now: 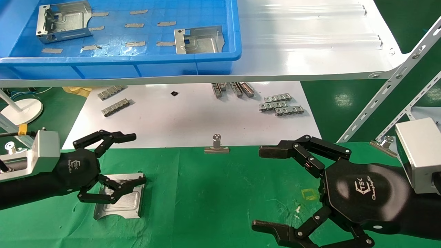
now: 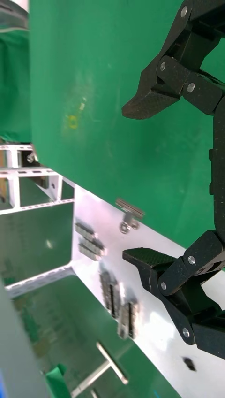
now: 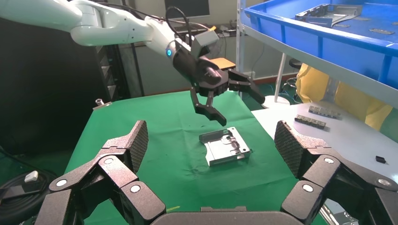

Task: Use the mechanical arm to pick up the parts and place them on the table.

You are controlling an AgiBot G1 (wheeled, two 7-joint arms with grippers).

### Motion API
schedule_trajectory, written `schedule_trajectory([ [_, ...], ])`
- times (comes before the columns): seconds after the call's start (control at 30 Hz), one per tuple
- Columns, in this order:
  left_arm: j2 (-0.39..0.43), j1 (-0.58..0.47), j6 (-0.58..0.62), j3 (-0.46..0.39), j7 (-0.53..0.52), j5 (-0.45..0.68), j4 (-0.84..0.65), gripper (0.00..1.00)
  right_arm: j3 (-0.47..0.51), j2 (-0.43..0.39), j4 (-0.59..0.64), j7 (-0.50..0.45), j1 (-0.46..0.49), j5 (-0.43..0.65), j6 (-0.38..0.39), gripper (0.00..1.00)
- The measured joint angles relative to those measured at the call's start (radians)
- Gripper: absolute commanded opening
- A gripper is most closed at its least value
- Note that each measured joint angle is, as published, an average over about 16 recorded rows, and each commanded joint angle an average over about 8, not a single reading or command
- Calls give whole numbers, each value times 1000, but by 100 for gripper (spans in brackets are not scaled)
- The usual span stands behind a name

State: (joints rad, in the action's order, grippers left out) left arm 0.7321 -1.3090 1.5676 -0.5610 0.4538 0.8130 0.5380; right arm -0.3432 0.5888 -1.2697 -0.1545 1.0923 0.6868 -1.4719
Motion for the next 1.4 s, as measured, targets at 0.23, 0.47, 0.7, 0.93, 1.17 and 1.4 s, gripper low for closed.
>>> schedule_trajectory([
  [0.23,-21,41,-12,49,-111,-14,129,100,0,0,0,0,0,0,0,100],
  [0.47,-42,82,-25,98,-223,-29,259,100,0,0,0,0,0,0,0,100],
  [0.7,-63,122,-38,147,-334,-43,389,100,0,0,0,0,0,0,0,100],
  [0.93,-84,163,-50,196,-446,-57,519,100,0,0,0,0,0,0,0,100],
  [1.17,-105,203,-62,243,-555,-71,645,100,-1,0,0,0,0,0,0,100],
  [1.4,-120,233,-71,280,-633,-83,741,100,-1,0,0,0,0,-1,0,100],
])
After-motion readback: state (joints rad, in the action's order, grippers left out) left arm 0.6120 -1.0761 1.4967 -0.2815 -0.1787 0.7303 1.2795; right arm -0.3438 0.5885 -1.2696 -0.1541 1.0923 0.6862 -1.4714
